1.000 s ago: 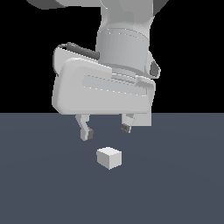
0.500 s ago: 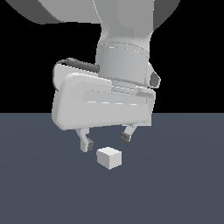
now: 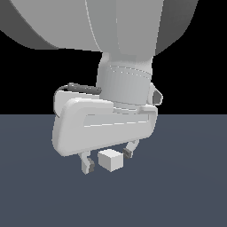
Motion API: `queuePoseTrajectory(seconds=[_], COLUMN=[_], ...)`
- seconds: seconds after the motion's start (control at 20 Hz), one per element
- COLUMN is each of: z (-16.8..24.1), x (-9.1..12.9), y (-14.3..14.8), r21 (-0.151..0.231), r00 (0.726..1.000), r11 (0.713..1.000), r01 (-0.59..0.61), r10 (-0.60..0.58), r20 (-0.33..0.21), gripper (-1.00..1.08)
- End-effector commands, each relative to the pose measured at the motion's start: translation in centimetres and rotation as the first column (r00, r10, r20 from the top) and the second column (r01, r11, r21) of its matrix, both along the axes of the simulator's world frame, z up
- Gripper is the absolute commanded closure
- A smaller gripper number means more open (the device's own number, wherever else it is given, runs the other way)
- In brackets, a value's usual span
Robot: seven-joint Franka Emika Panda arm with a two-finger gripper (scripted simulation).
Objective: Plug the charger into the wall socket.
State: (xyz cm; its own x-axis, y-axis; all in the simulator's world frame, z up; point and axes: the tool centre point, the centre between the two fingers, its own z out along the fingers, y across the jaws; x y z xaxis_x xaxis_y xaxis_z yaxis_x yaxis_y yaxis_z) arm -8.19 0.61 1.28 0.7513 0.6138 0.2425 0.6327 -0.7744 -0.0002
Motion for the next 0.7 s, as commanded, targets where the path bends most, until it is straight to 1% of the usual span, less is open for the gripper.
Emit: queuePoseTrajectory(seconds=[0.0, 0.65], z=[-0.12, 0.02], x=[0.04, 0.20], y=[-0.01, -0.06], r21=[0.000, 0.000], r00=[1.000, 1.000], r11=[1.000, 1.000], r01=[0.000, 0.008], r10=[0.000, -0.008], r20=[0.001, 0.002], gripper=[1.08, 1.08])
